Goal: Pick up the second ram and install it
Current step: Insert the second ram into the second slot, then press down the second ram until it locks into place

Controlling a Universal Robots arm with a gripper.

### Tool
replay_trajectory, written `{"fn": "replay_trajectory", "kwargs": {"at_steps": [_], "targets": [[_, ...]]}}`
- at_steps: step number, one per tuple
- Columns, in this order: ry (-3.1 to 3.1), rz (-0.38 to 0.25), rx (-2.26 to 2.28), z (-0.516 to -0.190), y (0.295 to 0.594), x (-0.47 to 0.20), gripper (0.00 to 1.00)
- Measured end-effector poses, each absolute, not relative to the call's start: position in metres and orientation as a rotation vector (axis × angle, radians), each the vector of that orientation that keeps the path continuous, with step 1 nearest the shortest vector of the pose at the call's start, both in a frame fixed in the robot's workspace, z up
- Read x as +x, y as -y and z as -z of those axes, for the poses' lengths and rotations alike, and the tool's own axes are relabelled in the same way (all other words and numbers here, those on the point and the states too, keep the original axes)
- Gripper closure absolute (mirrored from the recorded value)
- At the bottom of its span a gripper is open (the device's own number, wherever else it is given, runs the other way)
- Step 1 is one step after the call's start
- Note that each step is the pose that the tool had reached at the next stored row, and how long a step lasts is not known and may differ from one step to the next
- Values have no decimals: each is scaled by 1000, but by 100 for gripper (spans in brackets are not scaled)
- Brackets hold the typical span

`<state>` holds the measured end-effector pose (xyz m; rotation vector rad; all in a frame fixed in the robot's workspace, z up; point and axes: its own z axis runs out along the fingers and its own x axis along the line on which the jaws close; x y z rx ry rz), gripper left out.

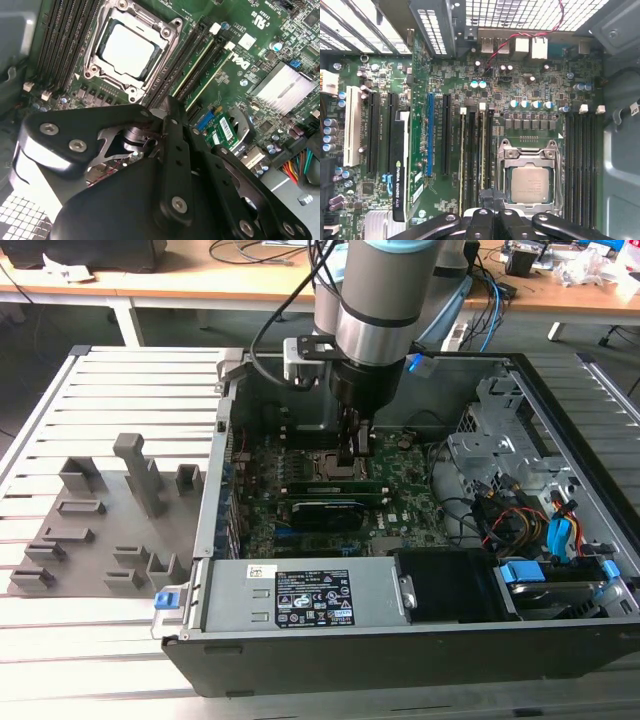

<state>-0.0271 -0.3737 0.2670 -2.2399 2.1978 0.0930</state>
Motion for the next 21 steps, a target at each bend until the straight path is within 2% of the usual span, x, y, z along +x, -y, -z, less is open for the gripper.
{"fn": "replay_trajectory", "kwargs": {"at_steps": [6,10,21], "targets": [[-2198,-92,-2240,-267,374,-27,89],[-2202,-102,-2244,-252,375,6,89],[-2203,-102,-2245,-229,378,11,89]]}}
